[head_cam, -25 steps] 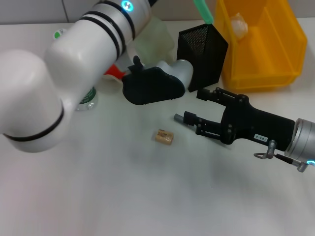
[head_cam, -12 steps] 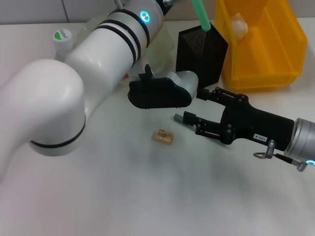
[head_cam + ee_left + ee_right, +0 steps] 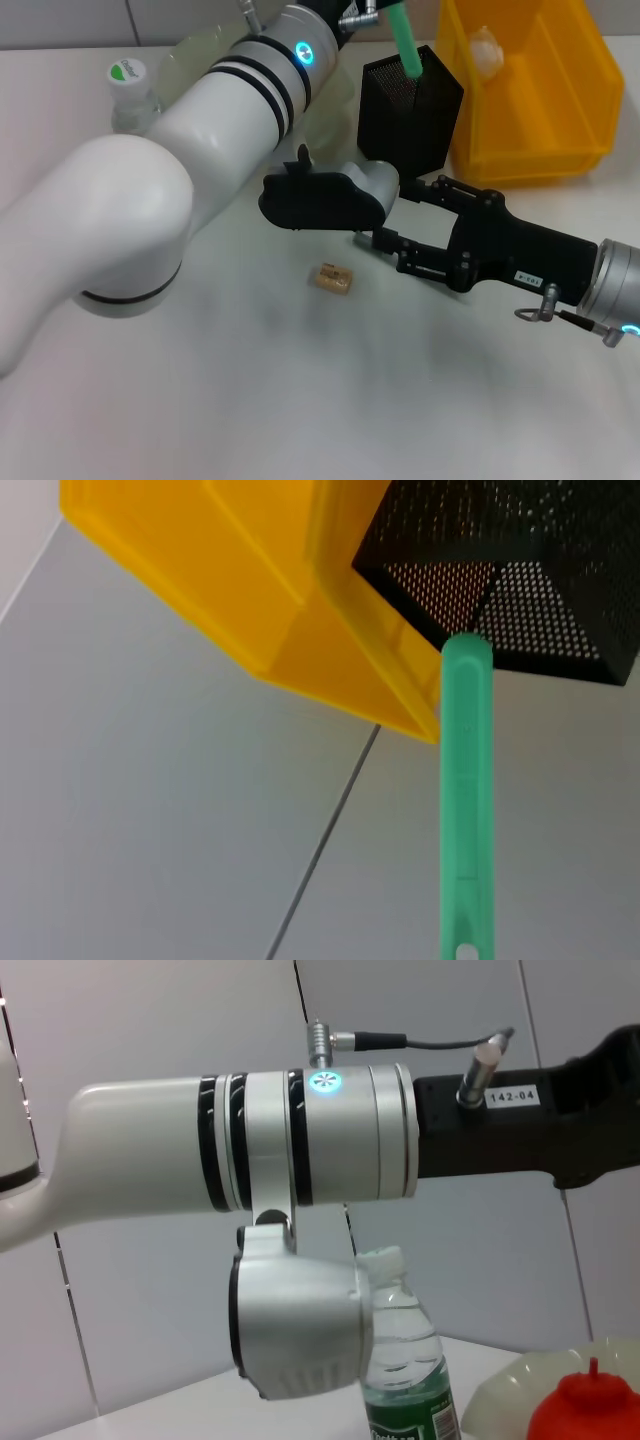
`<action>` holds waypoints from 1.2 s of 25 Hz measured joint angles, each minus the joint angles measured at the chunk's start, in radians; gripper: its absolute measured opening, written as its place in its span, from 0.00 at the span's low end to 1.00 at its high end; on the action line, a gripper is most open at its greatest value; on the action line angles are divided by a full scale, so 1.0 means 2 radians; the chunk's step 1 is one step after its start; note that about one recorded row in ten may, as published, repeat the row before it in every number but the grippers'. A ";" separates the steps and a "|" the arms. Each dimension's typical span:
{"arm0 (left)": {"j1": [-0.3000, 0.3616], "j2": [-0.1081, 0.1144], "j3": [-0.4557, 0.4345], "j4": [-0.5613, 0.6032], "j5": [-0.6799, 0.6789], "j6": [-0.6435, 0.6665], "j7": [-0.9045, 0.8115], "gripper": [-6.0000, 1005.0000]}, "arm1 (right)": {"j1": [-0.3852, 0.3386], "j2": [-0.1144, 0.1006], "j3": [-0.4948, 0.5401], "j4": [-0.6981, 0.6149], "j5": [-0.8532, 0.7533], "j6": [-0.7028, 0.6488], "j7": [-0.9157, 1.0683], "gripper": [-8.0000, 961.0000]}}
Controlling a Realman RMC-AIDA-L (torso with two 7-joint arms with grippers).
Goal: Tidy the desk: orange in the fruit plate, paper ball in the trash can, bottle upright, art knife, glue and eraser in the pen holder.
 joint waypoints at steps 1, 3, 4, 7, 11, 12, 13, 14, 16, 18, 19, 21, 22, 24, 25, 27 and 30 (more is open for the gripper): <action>-0.002 0.000 0.002 -0.003 0.000 0.000 -0.001 0.36 | 0.000 0.000 0.000 0.001 0.000 0.000 0.000 0.80; -0.007 0.000 0.005 -0.009 0.001 0.000 -0.004 0.36 | 0.000 0.000 0.000 0.003 0.000 -0.001 0.000 0.80; -0.010 0.000 0.006 -0.013 0.001 -0.001 -0.005 0.36 | 0.000 0.000 0.000 0.003 0.000 -0.001 0.000 0.80; -0.016 0.000 0.006 -0.021 0.001 -0.001 -0.006 0.36 | 0.000 0.000 -0.002 0.004 0.007 -0.001 0.000 0.80; -0.018 0.000 0.007 -0.024 0.001 -0.002 -0.006 0.36 | 0.000 0.000 -0.004 0.005 0.011 0.000 -0.001 0.80; -0.018 0.000 0.007 -0.024 0.001 -0.001 -0.006 0.36 | 0.000 0.000 -0.005 0.005 0.011 0.000 -0.001 0.80; -0.018 0.000 0.007 -0.024 0.000 -0.001 -0.006 0.36 | 0.000 0.000 -0.005 0.005 0.011 0.000 -0.001 0.80; -0.019 0.000 0.007 -0.024 -0.001 -0.001 -0.006 0.37 | 0.000 0.001 -0.005 0.005 0.011 0.000 -0.001 0.80; -0.019 0.000 0.006 -0.024 -0.002 -0.001 -0.006 0.37 | 0.000 0.001 -0.004 0.005 0.011 0.000 -0.001 0.80; -0.019 0.000 0.005 -0.024 -0.002 0.000 -0.006 0.37 | 0.000 0.001 -0.004 0.005 0.011 0.000 -0.001 0.80; -0.019 0.000 0.005 -0.024 -0.002 0.000 -0.006 0.37 | 0.000 0.001 -0.003 0.005 0.011 0.000 -0.001 0.80; -0.019 0.000 0.002 -0.025 -0.002 0.001 -0.007 0.37 | 0.000 0.001 -0.003 0.005 0.011 0.000 -0.001 0.80; -0.019 0.000 0.002 -0.025 -0.002 0.001 -0.007 0.37 | 0.000 0.001 -0.003 0.005 0.011 0.001 -0.001 0.80; -0.019 0.000 0.002 -0.024 -0.001 0.003 -0.014 0.37 | 0.000 0.001 -0.003 0.005 0.011 0.001 -0.001 0.80; -0.019 0.000 0.002 -0.023 0.000 0.003 -0.017 0.37 | 0.000 0.001 -0.003 0.005 0.011 0.000 -0.001 0.80; -0.019 0.000 0.002 -0.021 0.001 0.004 -0.019 0.37 | 0.000 0.001 -0.003 0.005 0.011 0.000 -0.003 0.80; -0.018 0.000 0.002 -0.021 0.001 0.005 -0.020 0.37 | 0.000 0.001 -0.001 0.009 0.011 -0.002 -0.009 0.80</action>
